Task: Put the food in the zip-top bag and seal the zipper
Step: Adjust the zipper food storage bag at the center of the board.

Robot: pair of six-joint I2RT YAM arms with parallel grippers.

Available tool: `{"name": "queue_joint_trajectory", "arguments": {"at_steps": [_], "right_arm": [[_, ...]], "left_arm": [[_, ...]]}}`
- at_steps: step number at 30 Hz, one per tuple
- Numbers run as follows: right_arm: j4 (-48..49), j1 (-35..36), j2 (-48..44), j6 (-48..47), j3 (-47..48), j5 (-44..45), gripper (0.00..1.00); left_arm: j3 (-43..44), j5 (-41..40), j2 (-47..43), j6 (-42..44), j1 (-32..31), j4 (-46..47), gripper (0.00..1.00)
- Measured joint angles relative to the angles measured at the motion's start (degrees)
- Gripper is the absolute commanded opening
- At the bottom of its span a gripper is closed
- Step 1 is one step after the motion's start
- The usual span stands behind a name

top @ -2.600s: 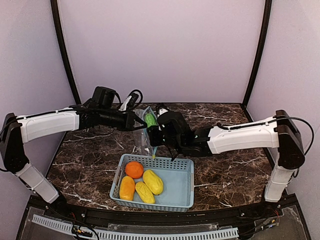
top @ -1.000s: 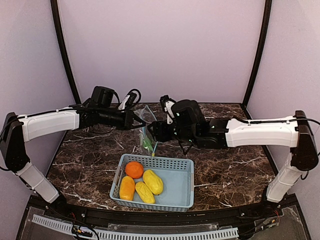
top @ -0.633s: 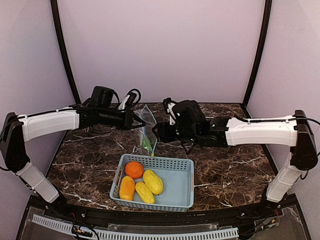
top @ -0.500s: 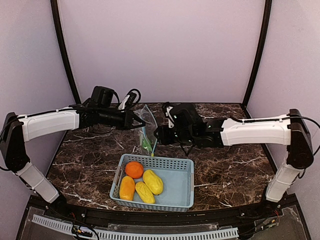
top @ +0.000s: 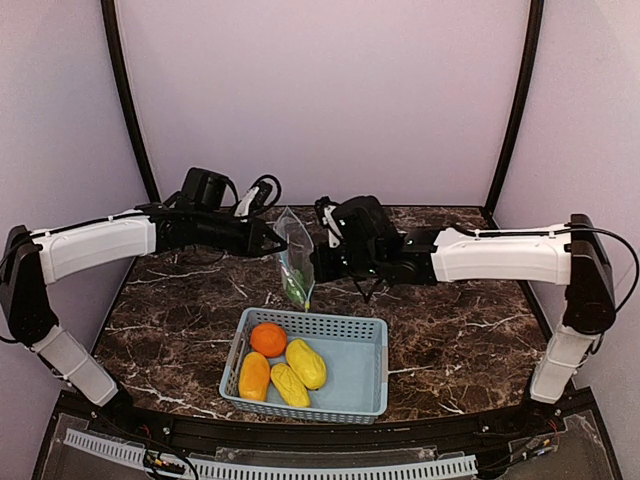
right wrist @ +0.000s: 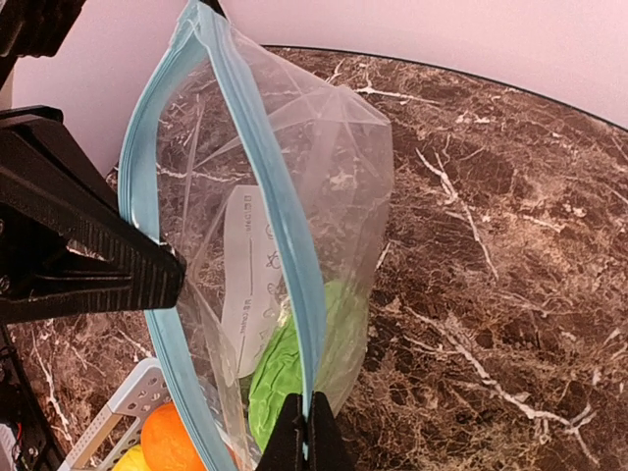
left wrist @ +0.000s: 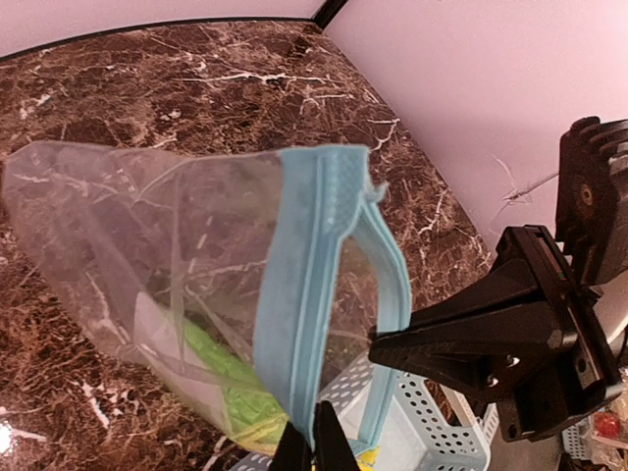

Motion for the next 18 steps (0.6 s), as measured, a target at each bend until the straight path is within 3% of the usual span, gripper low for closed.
{"name": "queue_joint_trajectory", "arguments": {"at_steps": [9,18], "right_arm": [[0.24,0.00,-3.26,-0.76,-0.87,2.67,0.00],[-0.33,-0.02,-2.99,0.13,-1.22,3.15,0.00]], "left_arm": [[2.19,-12.52,-5.42,7.41,0.00,-6.08,0.01],[2.69,-10.78,-3.50,7.78,0.09,-6.69,0.01]]}}
